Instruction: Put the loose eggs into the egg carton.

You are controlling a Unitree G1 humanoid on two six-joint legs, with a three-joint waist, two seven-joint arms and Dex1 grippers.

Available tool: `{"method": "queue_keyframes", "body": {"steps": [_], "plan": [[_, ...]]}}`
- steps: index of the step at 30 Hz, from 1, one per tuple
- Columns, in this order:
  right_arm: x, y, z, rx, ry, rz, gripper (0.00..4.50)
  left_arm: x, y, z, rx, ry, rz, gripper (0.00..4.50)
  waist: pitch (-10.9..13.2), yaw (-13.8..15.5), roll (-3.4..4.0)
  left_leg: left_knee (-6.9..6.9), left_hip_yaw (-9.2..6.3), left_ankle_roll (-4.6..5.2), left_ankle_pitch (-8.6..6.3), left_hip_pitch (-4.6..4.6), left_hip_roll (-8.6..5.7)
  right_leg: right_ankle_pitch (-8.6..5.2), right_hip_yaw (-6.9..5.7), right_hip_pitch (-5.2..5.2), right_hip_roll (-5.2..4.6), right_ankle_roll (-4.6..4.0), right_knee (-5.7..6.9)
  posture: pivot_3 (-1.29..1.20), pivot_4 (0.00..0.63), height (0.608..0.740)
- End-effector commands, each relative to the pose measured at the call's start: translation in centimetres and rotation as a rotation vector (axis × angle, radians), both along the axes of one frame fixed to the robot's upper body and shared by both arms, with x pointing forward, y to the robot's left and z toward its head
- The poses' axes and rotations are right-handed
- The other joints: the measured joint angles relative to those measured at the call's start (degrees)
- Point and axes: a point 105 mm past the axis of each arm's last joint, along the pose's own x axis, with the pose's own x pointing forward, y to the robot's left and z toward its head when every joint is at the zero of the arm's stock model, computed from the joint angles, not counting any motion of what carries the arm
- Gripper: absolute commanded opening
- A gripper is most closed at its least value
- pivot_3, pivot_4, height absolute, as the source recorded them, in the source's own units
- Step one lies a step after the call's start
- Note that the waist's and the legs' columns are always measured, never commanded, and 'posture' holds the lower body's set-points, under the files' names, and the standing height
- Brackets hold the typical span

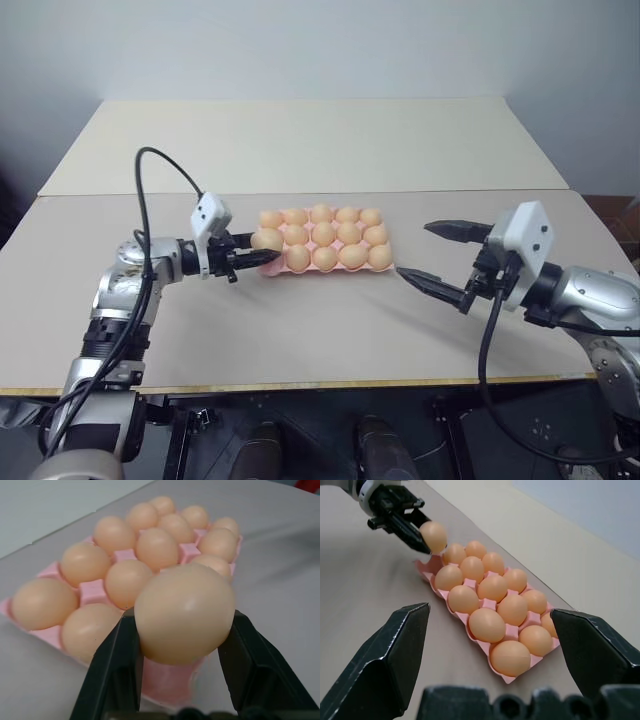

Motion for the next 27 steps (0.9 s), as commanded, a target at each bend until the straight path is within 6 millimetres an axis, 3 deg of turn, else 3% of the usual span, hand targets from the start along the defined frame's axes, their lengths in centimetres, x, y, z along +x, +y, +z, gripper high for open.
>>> {"method": "queue_keyframes", "body": {"steps": [1, 5, 9, 13, 16, 20, 27], "plan": [[-0.4, 0.2, 1.1, 0.009, -0.05, 0.0, 4.5, 0.2, 0.1, 1.2, 0.002, -0.022, -0.015, 3.12, 0.0, 0.07, 0.0, 0.0, 0.0, 0.0, 0.0, 0.0, -0.01, 0.0, 0.0, 0.0, -0.01, 0.0, 0.0, 0.0, 0.15, 0.74], [-0.3, 0.1, 1.2, 0.009, -0.053, -0.005, 4.5, 0.4, 0.8, 2.6, -0.022, -0.051, -0.007, 4.44, 0.0, 0.17, 0.0, 0.02, -0.01, 0.0, 0.0, -0.02, -0.02, 0.0, -0.01, 0.0, -0.02, 0.0, -0.01, 0.0, 0.15, 0.74], [0.1, -0.2, 1.2, 0.005, -0.052, -0.008, 4.5, 0.4, 2.5, 4.2, -0.006, -0.127, 0.05, 4.48, 0.0, -0.06, 0.0, 0.0, 0.0, 0.01, 0.0, -0.02, 0.0, 0.0, 0.0, -0.02, -0.01, 0.0, -0.02, 0.0, 0.15, 0.74], [0.3, -0.4, 1.1, 0.001, -0.051, -0.007, 4.5, -0.9, 4.2, 6.6, -0.042, -0.173, 0.079, 4.48, 0.0, -0.05, 0.0, 0.0, -0.01, 0.01, 0.0, -0.02, 0.02, 0.0, 0.0, -0.03, 0.0, 0.0, 0.0, 0.0, 0.15, 0.74], [0.5, -1.0, 1.3, 0.017, -0.048, -0.01, 4.5, -4.0, 6.7, 8.4, -0.032, -0.188, 0.097, 4.48, 0.01, -0.49, 0.01, -0.04, 0.0, 0.01, -0.01, -0.04, 0.03, 0.0, 0.02, -0.07, 0.0, 0.0, -0.03, 0.0, 0.15, 0.74], [0.6, -2.1, 1.2, -0.01, -0.036, -0.009, 4.5, -7.8, 8.6, 8.8, 0.032, -0.173, 0.13, 4.48, 0.03, -0.48, 0.04, -0.15, 0.02, 0.02, -0.01, 0.02, 0.06, -0.01, 0.05, -0.08, 0.0, 0.0, -0.05, 0.0, 0.15, 0.74], [0.4, -3.3, 0.3, -0.045, 0.024, -0.002, 4.5, -11.0, 8.4, 9.1, 0.032, -0.17, 0.208, 4.48, 0.02, 0.88, 0.03, -0.13, 0.05, 0.02, -0.01, 0.11, 0.04, -0.01, 0.03, 0.08, -0.05, 0.0, -0.09, 0.0, 0.15, 0.74]]}}
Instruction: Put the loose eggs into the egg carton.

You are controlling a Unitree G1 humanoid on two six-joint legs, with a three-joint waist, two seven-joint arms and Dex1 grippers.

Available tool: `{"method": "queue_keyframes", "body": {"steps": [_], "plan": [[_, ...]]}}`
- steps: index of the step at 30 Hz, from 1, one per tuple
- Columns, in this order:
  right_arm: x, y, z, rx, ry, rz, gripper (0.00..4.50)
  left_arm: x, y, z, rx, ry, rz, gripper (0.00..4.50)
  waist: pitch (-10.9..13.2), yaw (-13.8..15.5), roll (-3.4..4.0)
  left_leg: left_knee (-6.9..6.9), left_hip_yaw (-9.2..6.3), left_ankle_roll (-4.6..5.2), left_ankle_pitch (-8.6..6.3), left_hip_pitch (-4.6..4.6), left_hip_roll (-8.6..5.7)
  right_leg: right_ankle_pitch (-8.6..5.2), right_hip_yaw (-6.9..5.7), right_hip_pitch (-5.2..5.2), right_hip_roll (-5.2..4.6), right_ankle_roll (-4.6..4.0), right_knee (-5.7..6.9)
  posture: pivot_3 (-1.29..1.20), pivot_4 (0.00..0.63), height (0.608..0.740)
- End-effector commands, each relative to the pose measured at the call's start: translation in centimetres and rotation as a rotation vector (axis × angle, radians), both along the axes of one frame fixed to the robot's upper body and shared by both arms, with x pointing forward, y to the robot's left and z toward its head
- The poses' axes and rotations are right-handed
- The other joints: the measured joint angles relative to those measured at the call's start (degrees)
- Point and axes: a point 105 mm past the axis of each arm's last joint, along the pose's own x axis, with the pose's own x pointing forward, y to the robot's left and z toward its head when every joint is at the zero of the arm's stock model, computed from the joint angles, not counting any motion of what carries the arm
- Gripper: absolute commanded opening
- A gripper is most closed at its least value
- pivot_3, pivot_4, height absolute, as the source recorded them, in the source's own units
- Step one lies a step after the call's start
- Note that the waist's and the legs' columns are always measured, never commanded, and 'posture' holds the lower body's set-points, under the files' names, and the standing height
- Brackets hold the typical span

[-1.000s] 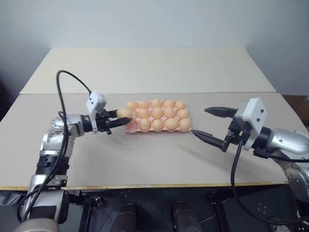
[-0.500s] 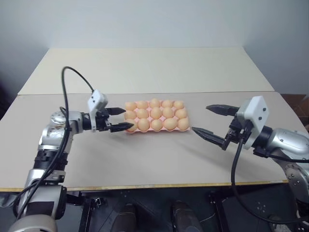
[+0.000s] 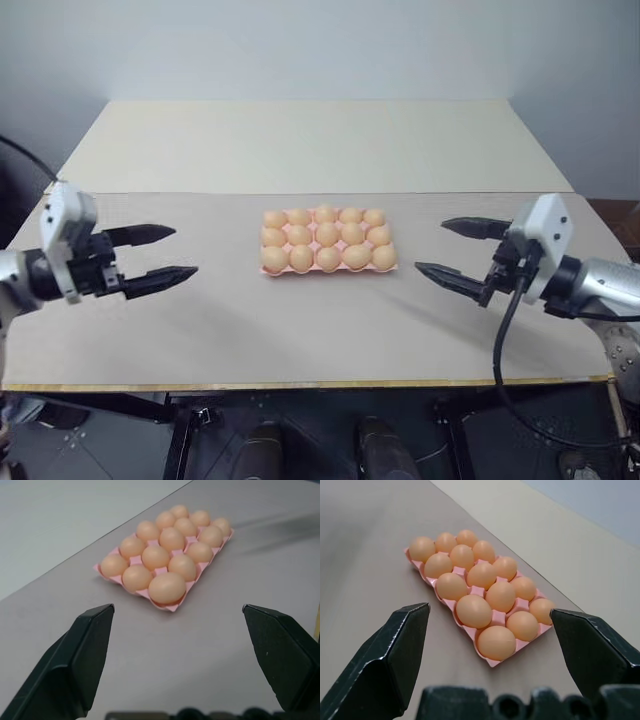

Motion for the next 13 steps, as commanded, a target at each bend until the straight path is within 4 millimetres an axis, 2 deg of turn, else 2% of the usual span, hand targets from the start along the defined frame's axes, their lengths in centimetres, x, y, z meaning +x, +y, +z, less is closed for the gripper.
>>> {"method": "queue_keyframes", "body": {"steps": [1, 7, 13], "plan": [[-0.36, -0.61, 0.66, -0.023, -0.038, 0.001, 4.5, -1.46, -1.12, 2.15, -0.024, -0.082, 0.006, 4.48, 0.0, 0.06, -0.01, 0.0, 0.0, 0.0, 0.0, -0.01, 0.0, 0.0, 0.0, -0.01, 0.0, 0.0, -0.01, 0.0, 0.15, 0.74], [0.15, -0.87, 0.92, -0.033, -0.032, -0.001, 4.5, -2.27, -1.48, 1.81, -0.04, -0.078, 0.047, 4.48, 0.0, -0.31, 0.0, -0.02, 0.05, -0.01, -0.01, 0.03, 0.01, 0.0, 0.05, -0.03, 0.02, 0.0, 0.01, 0.0, 0.15, 0.74], [0.51, -0.76, 0.96, -0.042, -0.032, 0.011, 4.5, -2.04, -1.45, 1.9, -0.072, -0.073, 0.072, 4.48, 0.0, -0.48, 0.0, -0.02, 0.06, -0.01, -0.01, 0.03, 0.01, 0.0, 0.06, -0.02, 0.02, -0.01, 0.01, 0.0, 0.15, 0.74]]}}
